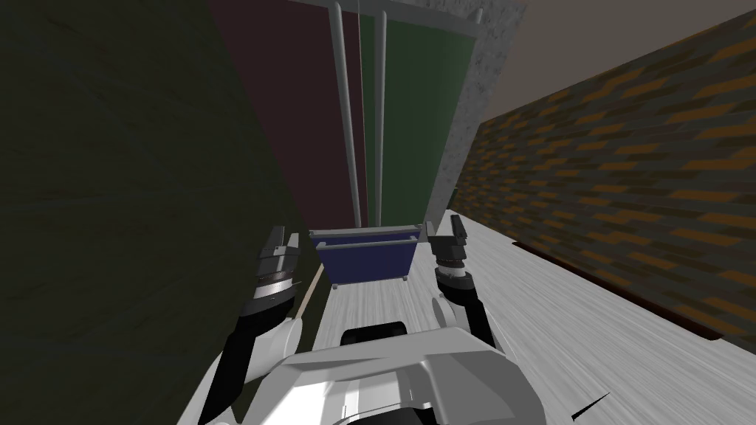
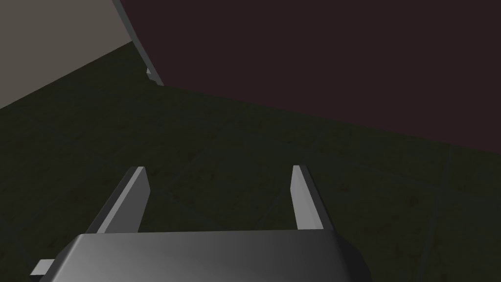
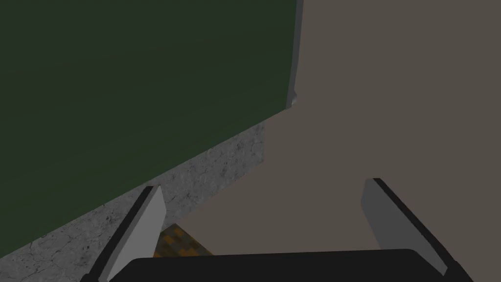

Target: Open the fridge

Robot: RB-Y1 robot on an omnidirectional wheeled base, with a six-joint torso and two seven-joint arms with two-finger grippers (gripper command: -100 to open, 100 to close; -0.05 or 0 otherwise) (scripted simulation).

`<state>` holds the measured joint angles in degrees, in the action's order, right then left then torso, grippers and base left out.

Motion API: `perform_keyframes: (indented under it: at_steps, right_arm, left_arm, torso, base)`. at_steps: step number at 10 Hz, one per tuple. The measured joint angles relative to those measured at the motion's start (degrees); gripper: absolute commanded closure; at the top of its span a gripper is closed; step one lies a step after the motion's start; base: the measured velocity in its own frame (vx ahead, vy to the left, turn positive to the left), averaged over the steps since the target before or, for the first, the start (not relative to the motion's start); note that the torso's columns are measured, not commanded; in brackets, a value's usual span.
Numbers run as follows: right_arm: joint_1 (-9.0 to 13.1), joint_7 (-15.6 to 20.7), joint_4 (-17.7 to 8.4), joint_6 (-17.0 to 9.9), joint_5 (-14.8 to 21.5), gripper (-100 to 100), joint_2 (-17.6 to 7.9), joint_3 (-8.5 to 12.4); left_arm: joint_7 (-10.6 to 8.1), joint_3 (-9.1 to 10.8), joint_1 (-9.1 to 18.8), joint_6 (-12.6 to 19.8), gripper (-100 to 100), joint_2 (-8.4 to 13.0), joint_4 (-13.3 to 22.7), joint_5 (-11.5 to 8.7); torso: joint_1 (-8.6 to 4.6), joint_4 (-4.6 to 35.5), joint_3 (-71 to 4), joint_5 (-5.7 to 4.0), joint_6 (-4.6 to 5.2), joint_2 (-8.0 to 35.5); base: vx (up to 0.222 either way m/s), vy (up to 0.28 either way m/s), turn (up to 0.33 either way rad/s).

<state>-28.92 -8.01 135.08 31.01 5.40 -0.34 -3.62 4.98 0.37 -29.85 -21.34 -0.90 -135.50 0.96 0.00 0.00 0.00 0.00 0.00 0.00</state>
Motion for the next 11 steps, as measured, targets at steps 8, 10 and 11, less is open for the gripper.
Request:
perform_keyframes:
  at_steps: [8, 10, 11]
  right_arm:
    - [0.0, 0.0, 0.02, 0.0, 0.0, 0, 0.0, 0.0]
    - [0.0, 0.0, 0.02, 0.01, 0.0, 0, 0.0, 0.0]
    - [0.0, 0.0, 0.0, 0.0, 0.0, 0, 0.0, 0.0]
  left_arm:
    - [0.0, 0.0, 0.0, -0.01, 0, 0.0, -0.02, 0.0]
    - [0.0, 0.0, 0.0, -0.01, -100, 0.0, -0.02, 0.0]
    - [0.01, 0.01, -0.03, -0.29, -100, 1.38, 0.41, 0.03]
  torso:
    - [0.0, 31.14, -62.27, 0.0, 0.0, 31.16]
    - [0.0, 39.6, -79.19, 0.0, 0.0, 39.62]
    - [0.0, 41.48, -83.15, 0.0, 0.0, 41.51]
  base:
    - [0.0, 0.0, 0.0]
    - [0.009, -0.003, -0.001]
    - [0.024, -0.005, -0.002]
